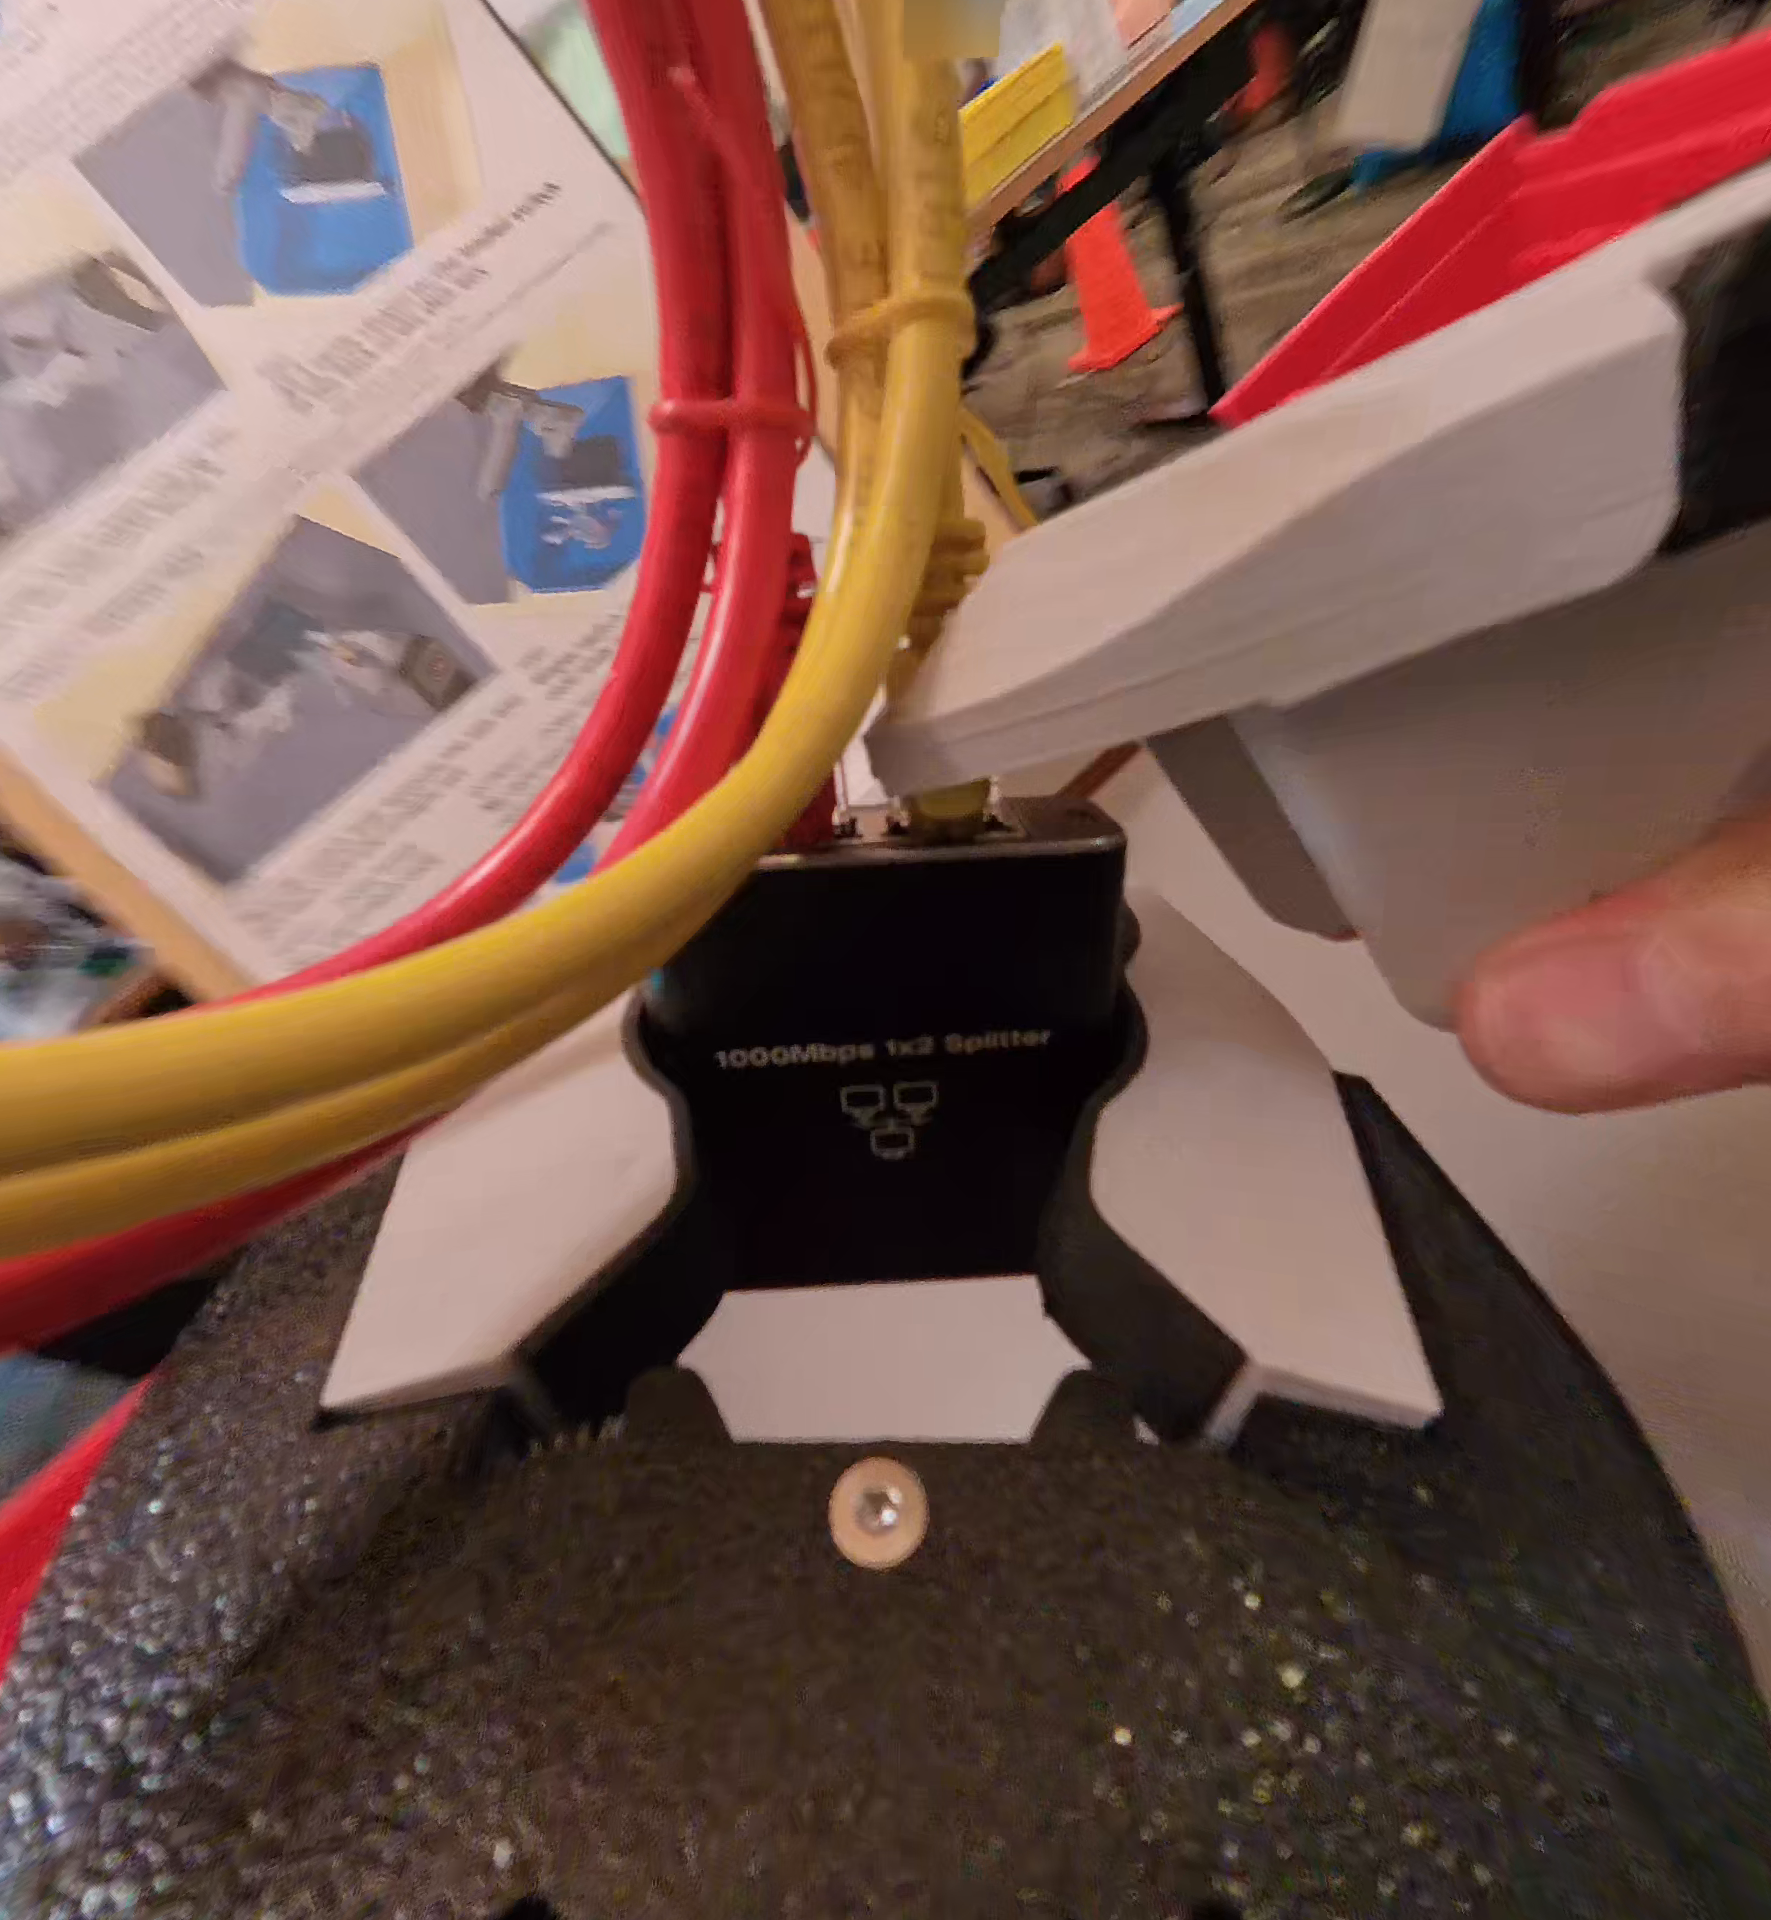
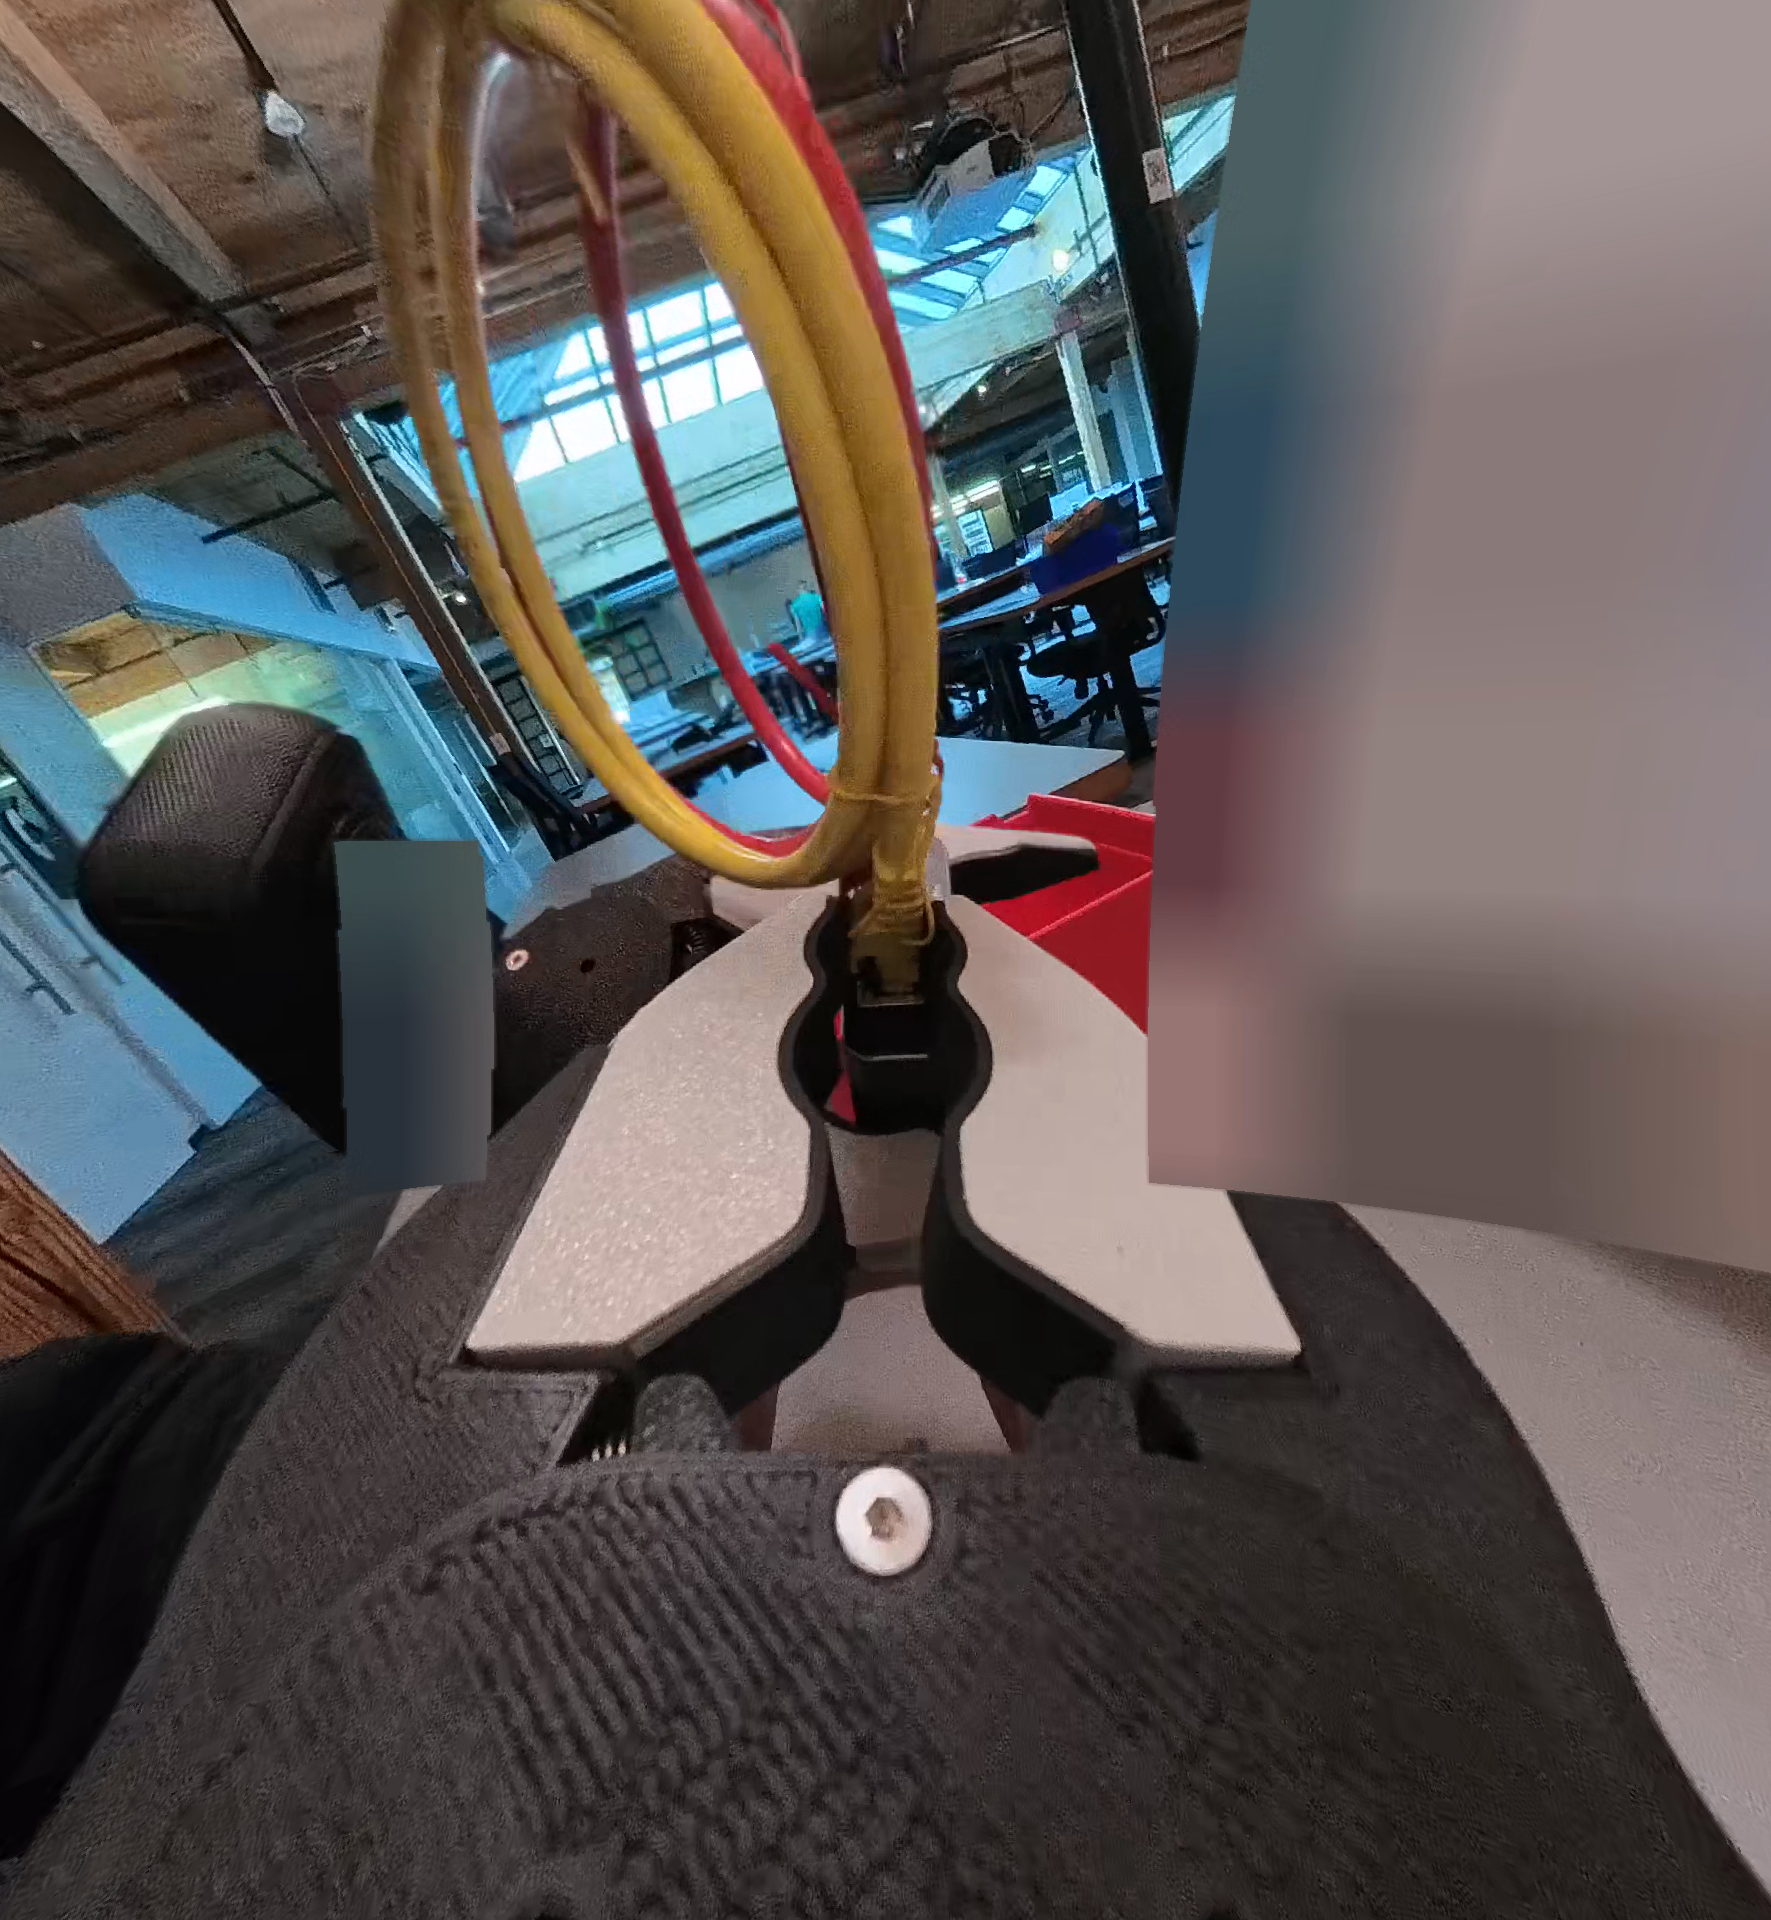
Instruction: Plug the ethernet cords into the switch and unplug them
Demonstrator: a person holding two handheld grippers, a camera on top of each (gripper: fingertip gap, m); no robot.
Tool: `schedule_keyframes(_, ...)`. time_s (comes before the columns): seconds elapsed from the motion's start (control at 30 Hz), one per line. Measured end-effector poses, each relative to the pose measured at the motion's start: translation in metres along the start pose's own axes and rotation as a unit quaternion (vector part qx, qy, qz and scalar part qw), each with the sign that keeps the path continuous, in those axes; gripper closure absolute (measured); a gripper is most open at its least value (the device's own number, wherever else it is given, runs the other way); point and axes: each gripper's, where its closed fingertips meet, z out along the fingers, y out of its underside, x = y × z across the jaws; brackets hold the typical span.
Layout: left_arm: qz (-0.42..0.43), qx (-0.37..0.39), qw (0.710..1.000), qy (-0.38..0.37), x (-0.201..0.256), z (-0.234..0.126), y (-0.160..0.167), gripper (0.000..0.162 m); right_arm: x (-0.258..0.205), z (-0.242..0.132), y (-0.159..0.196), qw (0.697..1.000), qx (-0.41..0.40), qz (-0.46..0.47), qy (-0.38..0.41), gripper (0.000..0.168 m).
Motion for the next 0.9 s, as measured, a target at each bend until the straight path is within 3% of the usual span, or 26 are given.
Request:
schedule_keyframes(0.07,-0.077,0.017,0.995,0.068,0.013,0.001,-0.003,0.084,0.002,-0.001,0.000,1.000,-0.010,-0.025,0.016,0.154)
schedule_keyframes(0.13,-0.097,0.017,0.991,0.090,0.018,0.000,-0.006,0.085,0.002,-0.002,-0.001,0.998,-0.017,-0.053,0.026,0.153)
schedule_keyframes(0.23,-0.013,0.000,1.000,0.019,0.005,-0.002,-0.003,0.085,-0.001,-0.002,-0.001,0.999,-0.012,-0.036,0.012,0.153)
schedule_keyframes(0.3,-0.003,-0.004,1.000,0.009,0.002,-0.003,-0.003,0.084,-0.002,-0.001,-0.002,1.000,-0.007,-0.028,0.005,0.154)
schedule_keyframes(0.4,-0.065,0.009,0.996,0.063,0.013,-0.002,-0.004,0.084,0.000,-0.001,-0.002,0.999,-0.012,-0.036,0.015,0.154)
schedule_keyframes(0.53,0.012,-0.012,1.000,-0.001,0.001,-0.003,-0.001,0.085,0.000,-0.001,-0.001,1.000,-0.011,-0.026,0.008,0.154)
schedule_keyframes(0.67,-0.068,0.008,0.995,0.068,0.013,0.000,-0.002,0.084,0.001,-0.001,-0.001,0.999,-0.014,-0.033,0.016,0.154)
schedule_keyframes(0.8,0.004,-0.009,1.000,0.009,0.002,-0.001,0.000,0.085,0.000,-0.002,-0.001,1.000,-0.008,-0.019,0.005,0.153)
schedule_keyframes(0.9,-0.059,0.009,0.996,0.062,0.013,0.001,-0.001,0.085,0.002,-0.001,0.001,0.999,-0.017,-0.030,0.017,0.154)
